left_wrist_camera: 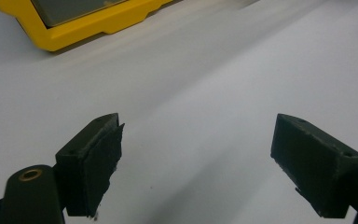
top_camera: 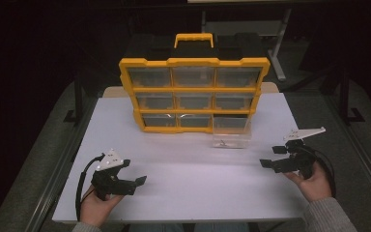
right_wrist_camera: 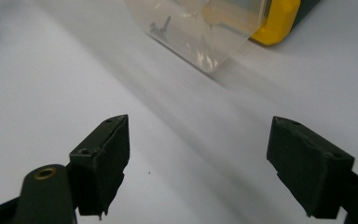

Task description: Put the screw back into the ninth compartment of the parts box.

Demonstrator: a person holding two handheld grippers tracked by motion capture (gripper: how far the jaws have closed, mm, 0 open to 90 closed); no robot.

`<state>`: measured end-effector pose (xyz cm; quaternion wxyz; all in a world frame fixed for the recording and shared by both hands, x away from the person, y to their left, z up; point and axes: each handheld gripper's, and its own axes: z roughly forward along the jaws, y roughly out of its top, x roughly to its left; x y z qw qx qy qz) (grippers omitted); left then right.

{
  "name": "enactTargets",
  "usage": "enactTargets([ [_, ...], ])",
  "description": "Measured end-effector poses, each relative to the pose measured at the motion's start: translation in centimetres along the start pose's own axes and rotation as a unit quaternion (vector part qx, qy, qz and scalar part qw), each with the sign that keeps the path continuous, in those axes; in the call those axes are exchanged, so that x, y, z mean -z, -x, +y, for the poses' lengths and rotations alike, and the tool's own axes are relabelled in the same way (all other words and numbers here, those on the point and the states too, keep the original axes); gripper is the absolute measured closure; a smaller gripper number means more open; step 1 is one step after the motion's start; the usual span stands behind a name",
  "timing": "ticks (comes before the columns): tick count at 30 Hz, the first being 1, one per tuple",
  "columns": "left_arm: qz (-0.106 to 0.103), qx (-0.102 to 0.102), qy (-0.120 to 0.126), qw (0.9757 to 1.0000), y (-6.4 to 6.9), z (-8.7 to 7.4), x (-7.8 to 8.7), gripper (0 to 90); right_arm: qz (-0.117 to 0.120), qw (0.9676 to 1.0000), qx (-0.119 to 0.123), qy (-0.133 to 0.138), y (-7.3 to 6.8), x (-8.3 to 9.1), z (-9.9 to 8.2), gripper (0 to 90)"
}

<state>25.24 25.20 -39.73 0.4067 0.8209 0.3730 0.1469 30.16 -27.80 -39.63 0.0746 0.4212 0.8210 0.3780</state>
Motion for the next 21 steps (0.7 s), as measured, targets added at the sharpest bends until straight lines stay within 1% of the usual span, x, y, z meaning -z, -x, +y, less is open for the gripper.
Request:
enactTargets([
  [1, 0.0, -0.004, -0.003, 1.0, -0.1, 0.0, 0.1, 15.7, 0.0, 1.0, -0.007, -0.004, -0.1, -0.1, -0.5, 20.0],
  [3, 0.002, -0.011, -0.009, 0.9999, -0.2, 0.0, 0.1, 15.7, 0.001, 1.0, -0.007, -0.004, -0.1, -0.1, -0.8, 20.0],
  [5, 0.001, -0.009, -0.007, 0.9999, -0.3, -0.1, 0.1, 15.7, 0.0, 1.0, -0.007, -0.006, 0.0, -0.1, -1.2, 19.6],
  [7, 0.002, -0.009, -0.008, 0.9999, -0.3, -0.1, 0.1, 15.7, 0.001, 0.9999, -0.011, -0.005, 0.1, -0.1, -1.9, 19.6],
  [8, 0.001, -0.009, -0.009, 0.9999, -0.3, -0.1, 0.1, 15.7, 0.001, 0.9999, -0.011, -0.005, 0.1, -0.1, -1.9, 19.6],
  [9, 0.001, -0.018, -0.01, 0.9998, -0.4, -0.1, 0.1, 15.7, 0.001, 0.9999, -0.014, -0.006, 0.1, -0.1, -2.0, 19.6],
  [10, 0.002, -0.007, -0.007, 0.9999, -0.3, -0.2, 0.1, 15.7, 0.001, 0.9999, -0.015, -0.005, 0.1, -0.1, -2.2, 19.6],
  [14, 0.001, -0.005, -0.007, 1.0, -0.3, -0.3, 0.0, 15.7, 0.001, 0.9999, -0.015, -0.003, 0.2, 0.1, -2.6, 19.5],
  [15, 0.003, -0.019, -0.012, 0.9998, -0.4, -0.3, 0.0, 15.7, 0.001, 0.9999, -0.014, 0.0, 0.1, 0.1, -2.7, 19.5],
  [19, 0.003, -0.019, -0.013, 0.9997, -0.4, -0.3, 0.0, 15.7, 0.0, 0.9997, -0.006, 0.023, -0.2, 0.7, -2.9, 19.1],
  [21, 0.003, -0.018, -0.011, 0.9998, -0.4, -0.3, 0.0, 15.7, 0.002, 0.9994, -0.01, 0.032, -0.3, 0.8, -3.0, 19.0],
])
